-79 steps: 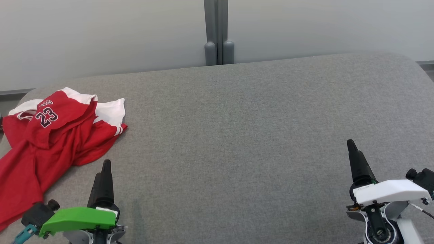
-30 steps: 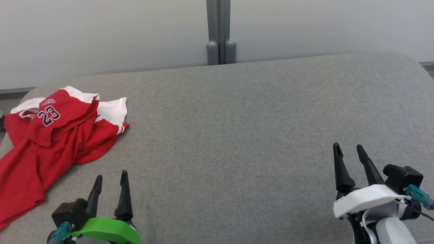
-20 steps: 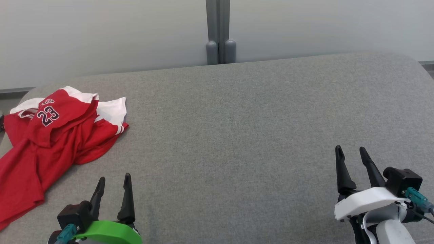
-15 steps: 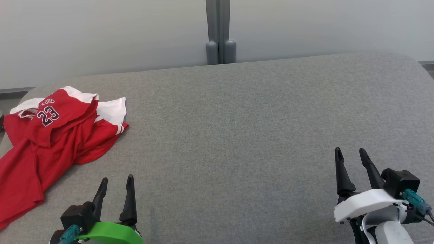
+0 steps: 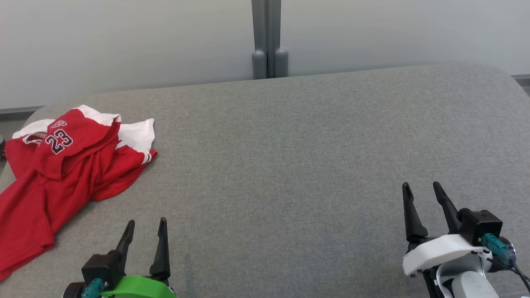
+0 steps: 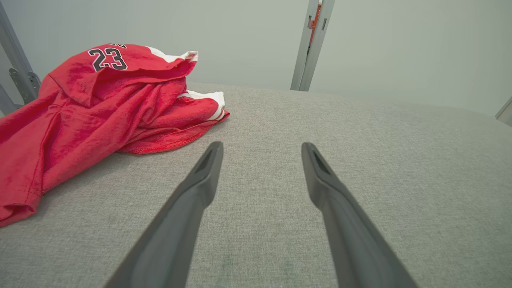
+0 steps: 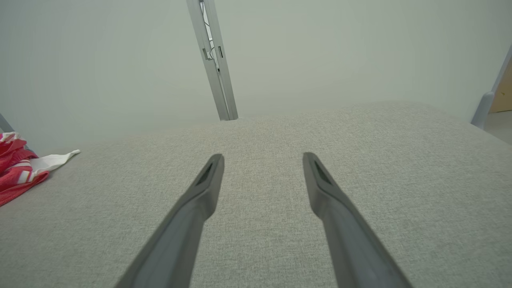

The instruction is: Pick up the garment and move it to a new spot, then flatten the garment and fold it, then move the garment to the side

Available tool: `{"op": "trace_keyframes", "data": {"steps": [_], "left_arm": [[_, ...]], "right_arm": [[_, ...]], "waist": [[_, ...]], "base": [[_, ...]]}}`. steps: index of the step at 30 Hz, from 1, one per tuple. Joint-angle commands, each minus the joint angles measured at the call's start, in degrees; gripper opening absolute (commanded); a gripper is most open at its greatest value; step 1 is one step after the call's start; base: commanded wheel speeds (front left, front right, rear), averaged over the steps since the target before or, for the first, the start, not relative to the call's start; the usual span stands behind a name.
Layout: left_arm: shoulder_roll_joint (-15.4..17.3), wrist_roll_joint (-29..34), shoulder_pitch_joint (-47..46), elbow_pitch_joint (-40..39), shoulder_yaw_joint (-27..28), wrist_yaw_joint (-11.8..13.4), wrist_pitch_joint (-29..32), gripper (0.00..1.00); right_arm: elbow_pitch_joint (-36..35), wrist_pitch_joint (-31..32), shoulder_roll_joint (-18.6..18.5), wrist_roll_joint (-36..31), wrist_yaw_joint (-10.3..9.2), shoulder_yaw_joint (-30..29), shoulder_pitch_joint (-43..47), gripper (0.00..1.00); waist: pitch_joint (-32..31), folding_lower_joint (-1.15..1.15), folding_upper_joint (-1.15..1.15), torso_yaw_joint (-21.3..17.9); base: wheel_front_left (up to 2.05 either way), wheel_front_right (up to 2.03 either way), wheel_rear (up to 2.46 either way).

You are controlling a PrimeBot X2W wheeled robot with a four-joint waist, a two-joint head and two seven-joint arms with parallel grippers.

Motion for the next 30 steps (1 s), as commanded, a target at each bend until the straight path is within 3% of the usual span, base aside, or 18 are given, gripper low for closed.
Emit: {"op": "trace_keyframes", "data": {"steps": [1,14,30], "left_arm": [[0.0,1.0,0.4,0.1,0.1,-0.3,-0.5,1.00],[-0.2,2.7,0.4,1.8,-0.6,-0.5,-1.9,1.00],[-0.2,1.9,0.0,1.9,-0.6,-0.4,-1.7,1.00]], "right_arm": [[0.2,-0.5,-0.1,-0.9,0.02,0.1,0.1,1.00],[1.5,-1.8,-0.3,-4.5,0.02,1.0,0.2,1.00],[2.5,-1.8,-0.3,-2.9,0.01,0.8,0.3,1.00]], "waist": [[0.0,0.00,0.00,0.0],[0.0,0.00,0.00,0.0],[-0.2,0.00,0.00,-0.1]], "base": [[0.00,0.00,0.00],[0.00,0.00,0.00],[0.00,0.00,0.00]]}}
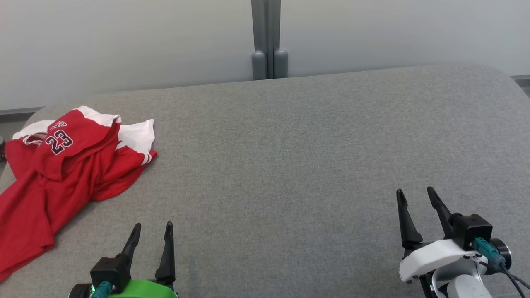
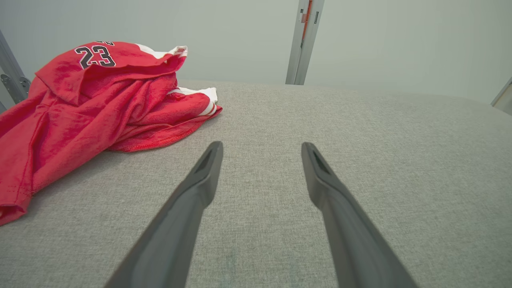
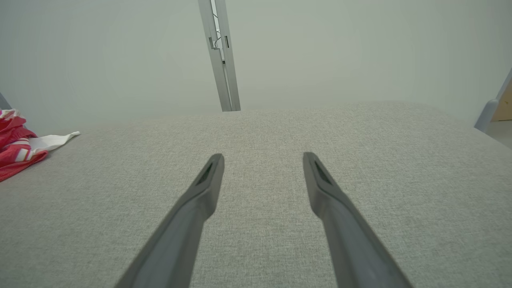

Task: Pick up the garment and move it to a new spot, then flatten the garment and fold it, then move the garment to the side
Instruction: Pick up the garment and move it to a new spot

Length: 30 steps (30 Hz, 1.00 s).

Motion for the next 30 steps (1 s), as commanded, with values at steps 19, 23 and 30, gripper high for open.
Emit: {"op": "trace_keyframes", "data": {"steps": [19,23,30], "left_arm": [[0.5,-0.1,0.1,0.9,-0.7,-0.1,0.0,1.00],[1.1,-0.1,1.3,1.0,0.1,-0.1,0.0,1.00],[1.5,-0.3,2.9,0.6,1.5,-0.1,0.0,1.00]], "right_arm": [[-0.6,-0.2,-0.2,0.4,0.00,0.6,2.5,1.00],[-0.3,-0.2,-0.1,0.7,0.00,1.5,2.1,1.00],[0.5,-0.2,0.0,1.4,0.00,4.1,0.7,1.00]], "waist": [[-1.8,0.00,0.00,13.6],[-2.6,0.00,0.00,19.7],[-3.1,0.00,0.00,23.7]], "base": [[0.00,0.00,0.00],[0.00,0.00,0.00],[0.00,0.00,0.00]]}}
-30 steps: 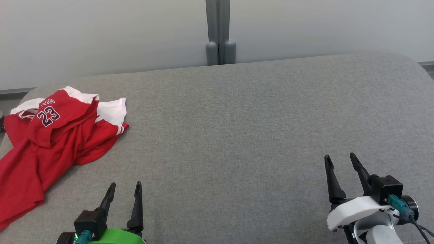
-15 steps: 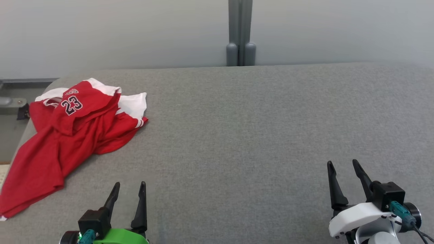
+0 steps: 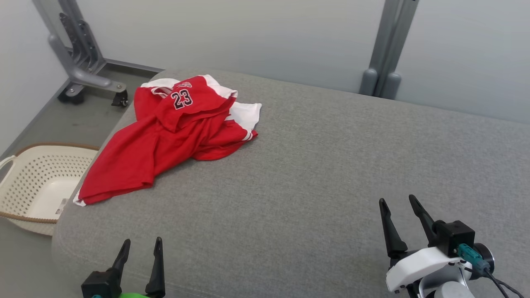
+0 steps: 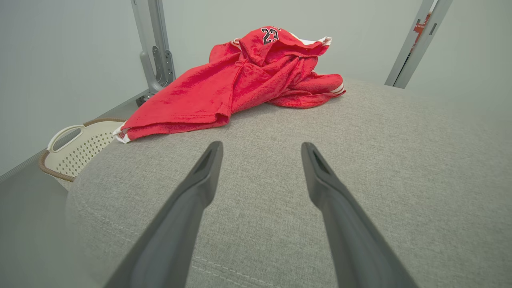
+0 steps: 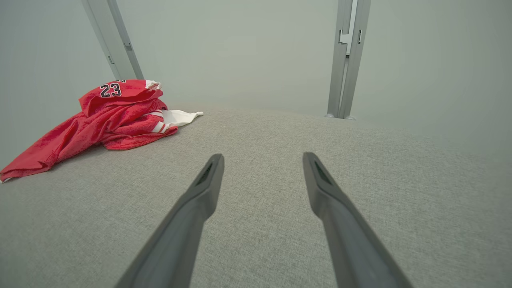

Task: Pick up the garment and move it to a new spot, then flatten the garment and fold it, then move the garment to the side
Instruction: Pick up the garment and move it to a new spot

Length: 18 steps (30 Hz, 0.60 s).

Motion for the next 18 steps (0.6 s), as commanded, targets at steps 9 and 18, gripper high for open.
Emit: {"op": "trace_keyframes", "data": {"steps": [9,18], "left_arm": [[-0.2,-1.1,-2.1,-0.6,-0.7,-0.1,0.0,1.00],[1.8,-6.0,-26.8,8.0,-6.7,-0.1,0.5,1.00]], "right_arm": [[-0.6,-0.2,-0.2,-0.3,0.00,0.6,-0.7,1.00],[-4.8,-0.2,-6.7,-1.2,0.00,3.7,-10.8,1.00]], "waist": [[1.8,0.00,0.00,1.2],[22.1,0.00,0.00,-5.6]], "base": [[0.00,0.00,0.00],[0.00,0.00,0.00]]}}
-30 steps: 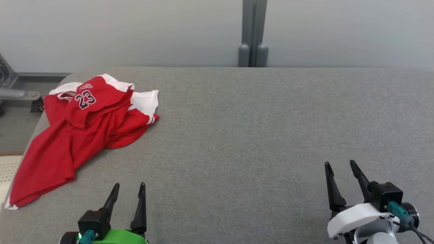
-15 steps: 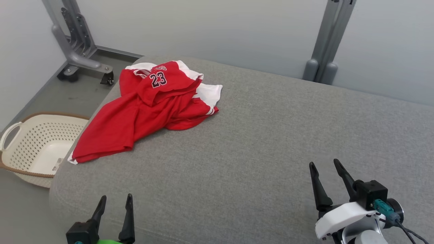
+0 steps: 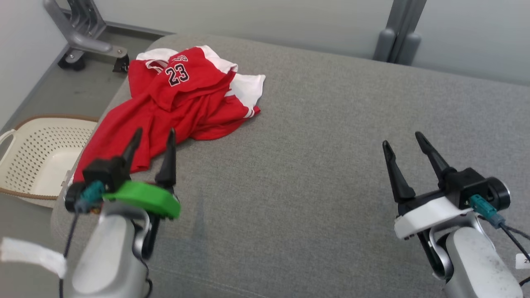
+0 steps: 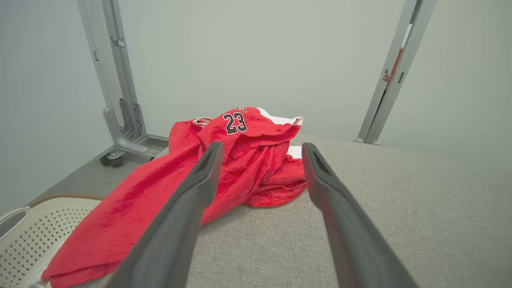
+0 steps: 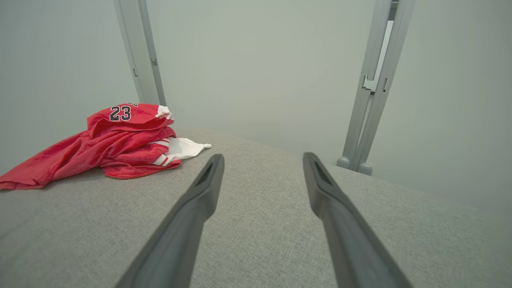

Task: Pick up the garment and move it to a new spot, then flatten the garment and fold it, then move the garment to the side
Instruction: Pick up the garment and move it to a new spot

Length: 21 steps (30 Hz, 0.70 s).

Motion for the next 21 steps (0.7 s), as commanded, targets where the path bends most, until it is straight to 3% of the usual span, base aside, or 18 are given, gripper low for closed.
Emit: {"op": "trace_keyframes", "data": {"steps": [1,9,15,19,20,21], "left_arm": [[1.5,-0.9,-6.0,1.7,-0.4,-0.1,0.8,1.00],[7.5,-7.9,-28.3,13.0,-1.8,-0.1,5.1,1.00],[12.4,-12.3,-35.7,22.0,-2.5,0.0,8.3,1.00],[14.0,-12.0,-37.4,28.0,-2.7,0.0,8.4,1.00],[14.0,-12.2,-37.5,29.3,-2.9,0.0,9.0,0.96],[14.0,-12.5,-37.5,30.4,-3.0,0.0,9.4,0.21]], "right_arm": [[-0.7,-0.2,-1.4,-0.1,0.00,0.5,-2.4,1.00],[-4.2,-0.2,-5.0,0.6,-0.01,2.8,-7.6,1.00],[-6.0,-0.2,-5.9,0.9,-0.01,3.4,-7.2,1.00],[-6.0,-0.2,-6.2,1.2,-0.02,3.5,-5.9,1.00],[-5.8,-0.1,-6.2,1.2,-0.02,3.5,-5.7,1.00],[-5.7,-0.1,-6.2,1.2,-0.02,3.4,-5.5,1.00]], "waist": [[17.0,0.00,0.00,-7.5],[28.6,0.00,0.00,-11.0],[30.2,0.00,0.00,-12.8],[29.0,0.00,0.00,-13.2],[28.7,0.00,0.00,-13.2],[28.2,0.00,0.00,-13.2]], "base": [[0.00,0.00,0.00],[0.00,0.00,0.00],[0.00,0.00,0.00],[0.00,0.00,0.00],[0.00,0.00,0.00],[0.00,0.00,0.00]]}}
